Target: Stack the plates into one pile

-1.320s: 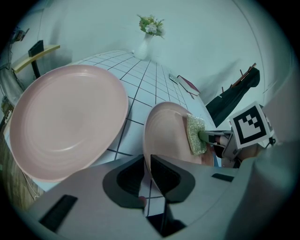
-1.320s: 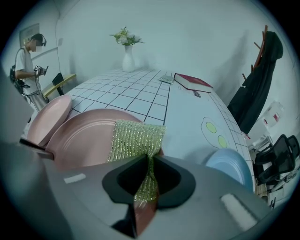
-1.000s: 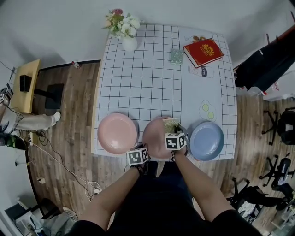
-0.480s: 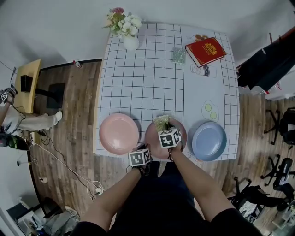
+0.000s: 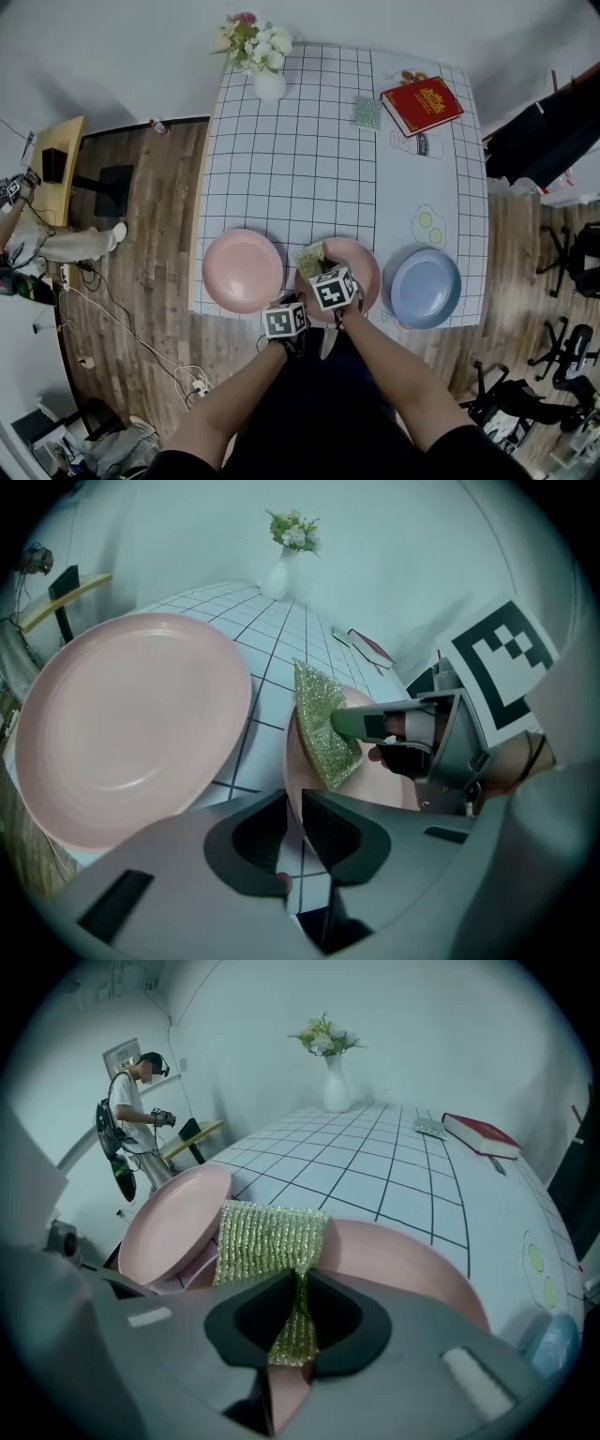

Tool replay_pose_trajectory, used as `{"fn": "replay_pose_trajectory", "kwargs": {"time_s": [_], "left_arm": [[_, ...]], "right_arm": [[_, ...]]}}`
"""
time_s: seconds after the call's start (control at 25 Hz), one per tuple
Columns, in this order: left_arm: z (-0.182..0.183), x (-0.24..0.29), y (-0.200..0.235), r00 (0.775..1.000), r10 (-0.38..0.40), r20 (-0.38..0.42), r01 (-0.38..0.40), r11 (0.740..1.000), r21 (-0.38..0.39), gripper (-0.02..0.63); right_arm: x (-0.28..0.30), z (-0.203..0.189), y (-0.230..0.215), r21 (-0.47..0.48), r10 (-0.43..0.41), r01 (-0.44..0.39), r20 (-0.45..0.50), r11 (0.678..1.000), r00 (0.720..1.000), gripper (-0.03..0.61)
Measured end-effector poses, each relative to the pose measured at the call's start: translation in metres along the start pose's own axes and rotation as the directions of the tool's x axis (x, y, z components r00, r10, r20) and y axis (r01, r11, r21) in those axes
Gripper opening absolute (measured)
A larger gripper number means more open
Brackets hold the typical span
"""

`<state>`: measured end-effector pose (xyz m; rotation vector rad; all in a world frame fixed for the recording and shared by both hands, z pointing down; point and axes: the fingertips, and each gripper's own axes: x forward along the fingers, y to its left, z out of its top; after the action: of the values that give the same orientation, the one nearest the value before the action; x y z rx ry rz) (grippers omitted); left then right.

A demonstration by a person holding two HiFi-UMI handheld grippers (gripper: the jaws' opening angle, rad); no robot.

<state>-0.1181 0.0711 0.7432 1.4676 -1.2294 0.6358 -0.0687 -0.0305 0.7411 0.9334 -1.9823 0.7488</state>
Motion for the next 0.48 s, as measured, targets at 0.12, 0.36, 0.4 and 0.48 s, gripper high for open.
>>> {"fn": "replay_pose_trajectory", "kwargs": {"time_s": [0.12,0.36,0.4,0.48], "left_arm": [[0.0,0.0,0.0,1.0,0.0,0.002,0.0,1.0,0.001,0.041],[0.0,0.001,0.001,1.0,-0.002,0.004,0.002,1.0,-0.001,0.041],[-0.002,0.002,0.001,1.0,-0.003,0.002,0.003,1.0,-0.007,0.041],[-0.003,0.002,0.001,1.0,-0.004,-0.001,0.004,1.0,-0.011,0.041]], "right_arm": [[0.0,-0.002,0.012,-0.018,0.04,-0.04,-0.003,0.999,0.999,0.055],[0.001,-0.004,0.022,-0.081,0.052,-0.051,0.004,0.995,0.999,0.055],[0.001,-0.004,0.022,-0.087,0.047,-0.046,0.007,0.995,0.999,0.055],[0.001,-0.004,0.022,-0.092,0.037,-0.036,0.009,0.995,0.999,0.055]]}}
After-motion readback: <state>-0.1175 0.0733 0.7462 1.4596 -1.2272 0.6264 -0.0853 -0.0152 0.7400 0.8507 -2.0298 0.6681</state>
